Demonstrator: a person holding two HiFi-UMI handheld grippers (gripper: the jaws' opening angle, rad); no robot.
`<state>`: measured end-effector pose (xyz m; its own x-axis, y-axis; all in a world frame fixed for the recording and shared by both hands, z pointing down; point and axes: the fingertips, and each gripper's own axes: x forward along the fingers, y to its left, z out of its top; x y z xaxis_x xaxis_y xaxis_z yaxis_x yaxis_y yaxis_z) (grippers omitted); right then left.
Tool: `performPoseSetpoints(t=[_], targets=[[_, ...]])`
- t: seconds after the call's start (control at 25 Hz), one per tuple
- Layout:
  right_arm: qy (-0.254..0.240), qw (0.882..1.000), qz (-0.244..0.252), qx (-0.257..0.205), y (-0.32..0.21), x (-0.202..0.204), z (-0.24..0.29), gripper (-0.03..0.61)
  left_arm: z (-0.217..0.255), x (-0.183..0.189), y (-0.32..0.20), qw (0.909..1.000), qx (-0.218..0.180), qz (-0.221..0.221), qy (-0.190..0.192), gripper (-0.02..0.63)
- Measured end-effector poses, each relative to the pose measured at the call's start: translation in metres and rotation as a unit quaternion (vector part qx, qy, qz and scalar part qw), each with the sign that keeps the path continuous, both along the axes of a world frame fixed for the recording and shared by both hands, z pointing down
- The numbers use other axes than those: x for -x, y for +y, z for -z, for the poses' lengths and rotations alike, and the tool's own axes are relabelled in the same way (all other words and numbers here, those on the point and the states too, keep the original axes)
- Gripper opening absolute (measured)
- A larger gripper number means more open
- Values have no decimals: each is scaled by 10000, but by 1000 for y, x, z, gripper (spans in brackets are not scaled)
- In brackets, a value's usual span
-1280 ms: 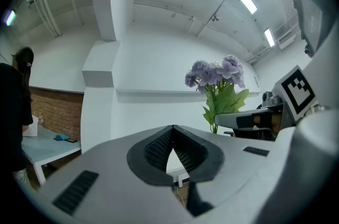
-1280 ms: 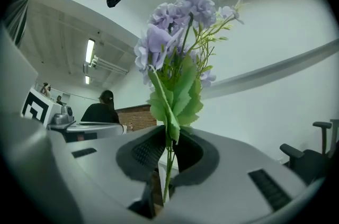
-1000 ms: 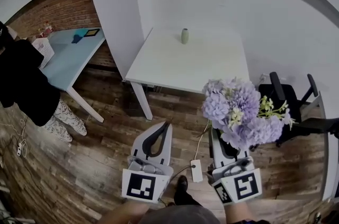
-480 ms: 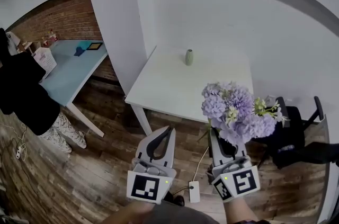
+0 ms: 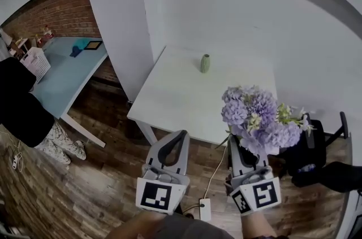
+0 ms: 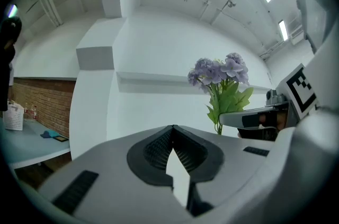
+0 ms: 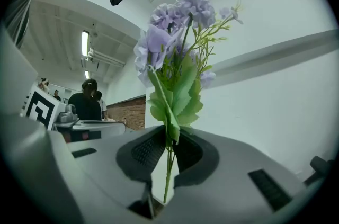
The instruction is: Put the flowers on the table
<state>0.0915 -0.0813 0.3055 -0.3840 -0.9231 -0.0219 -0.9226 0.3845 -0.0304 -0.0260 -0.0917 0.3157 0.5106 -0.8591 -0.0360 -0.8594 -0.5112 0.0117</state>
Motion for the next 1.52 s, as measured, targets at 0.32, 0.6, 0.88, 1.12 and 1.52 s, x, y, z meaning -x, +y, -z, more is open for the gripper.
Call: performPoseSetpoints(t=[0.32, 0.6, 0.88, 1.12, 1.52], targets=[[-151, 9998, -97, -64, 25, 8, -5, 43, -15, 6, 20, 9996, -30, -137, -238, 8], [-184, 9998, 69, -27, 123, 26, 12, 43, -9, 20, 128, 9995, 179, -46, -264, 8], [-57, 9997, -67, -241, 84, 23, 24, 43, 1, 17, 91, 9994, -78, -179, -279, 8], [-25, 9993, -126, -339, 59, 24, 34, 43, 12, 16, 68, 9992, -178, -258, -242, 8], [-131, 9999, 24, -18, -11, 12, 9, 43, -7, 1, 0, 9994, 128, -150, -280, 8]])
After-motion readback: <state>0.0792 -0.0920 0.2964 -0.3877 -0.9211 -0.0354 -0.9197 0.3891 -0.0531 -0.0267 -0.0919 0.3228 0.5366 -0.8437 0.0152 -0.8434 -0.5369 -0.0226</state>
